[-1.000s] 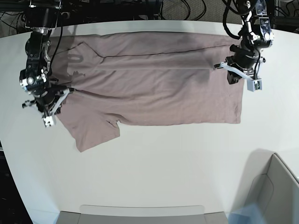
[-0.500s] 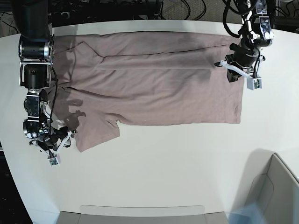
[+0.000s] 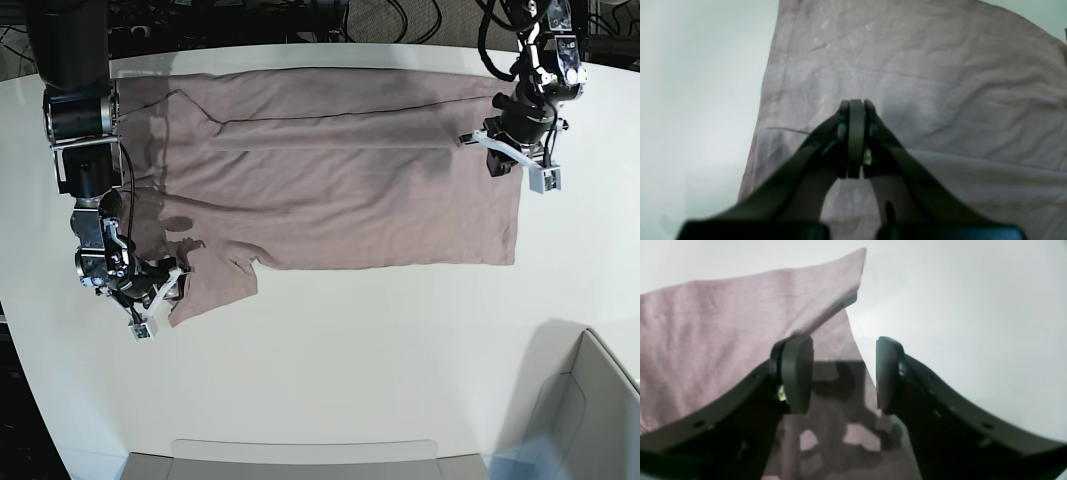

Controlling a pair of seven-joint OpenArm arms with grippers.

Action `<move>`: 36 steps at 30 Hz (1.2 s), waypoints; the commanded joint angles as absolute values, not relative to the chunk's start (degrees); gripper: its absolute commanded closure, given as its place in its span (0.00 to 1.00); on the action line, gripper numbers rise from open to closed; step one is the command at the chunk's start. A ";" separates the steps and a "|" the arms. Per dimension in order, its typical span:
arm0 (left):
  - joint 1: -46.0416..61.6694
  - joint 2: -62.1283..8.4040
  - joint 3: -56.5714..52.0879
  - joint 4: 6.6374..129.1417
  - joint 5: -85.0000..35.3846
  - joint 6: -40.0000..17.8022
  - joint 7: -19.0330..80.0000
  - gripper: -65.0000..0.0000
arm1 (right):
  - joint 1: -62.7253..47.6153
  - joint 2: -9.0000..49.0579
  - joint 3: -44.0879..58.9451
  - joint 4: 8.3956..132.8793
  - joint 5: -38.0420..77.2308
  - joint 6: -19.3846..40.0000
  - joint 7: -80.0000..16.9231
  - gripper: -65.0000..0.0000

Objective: Fold the T-shirt properly
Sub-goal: 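Reach both grippers to the hem corners and grasp the hem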

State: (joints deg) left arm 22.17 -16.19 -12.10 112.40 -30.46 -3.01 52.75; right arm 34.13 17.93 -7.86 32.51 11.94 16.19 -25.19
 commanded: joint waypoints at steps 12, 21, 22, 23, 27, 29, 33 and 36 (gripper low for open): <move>7.16 -17.27 -12.26 101.67 -30.37 -3.12 51.82 0.84 | 32.31 17.89 -7.78 32.57 10.86 16.84 -27.91 0.78; -12.62 -27.91 4.79 74.51 -30.46 -3.12 46.02 0.75 | 32.04 19.03 -7.78 32.57 10.86 16.75 -27.91 0.77; -13.93 -28.35 5.85 71.60 -30.46 -3.12 44.97 0.75 | 32.04 19.03 -7.78 32.57 10.86 16.75 -27.91 0.75; -15.16 -28.79 6.73 68.70 -30.46 -3.12 44.09 0.75 | 32.04 19.03 -7.78 32.57 10.86 16.75 -27.91 0.74; -17.10 -30.02 10.07 62.02 -30.55 -3.56 41.71 0.75 | 32.04 19.74 -7.78 32.57 10.86 16.75 -27.82 0.69; -17.10 -30.37 11.91 61.85 -30.73 -3.56 41.89 0.75 | 32.04 20.00 -7.78 32.57 10.86 16.75 -27.74 0.69; -17.19 -30.29 15.87 58.33 -30.73 -3.82 41.54 0.74 | 32.22 20.09 -7.78 32.57 10.86 16.75 -27.56 0.69; -17.01 -30.11 17.19 57.89 -30.81 -9.45 40.57 0.78 | 32.22 20.00 -7.78 33.19 10.86 16.75 -27.56 0.70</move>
State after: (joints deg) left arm -17.15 -30.00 16.64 58.04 -30.02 -8.62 37.12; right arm 32.23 19.46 -7.68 33.50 13.06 17.17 -22.87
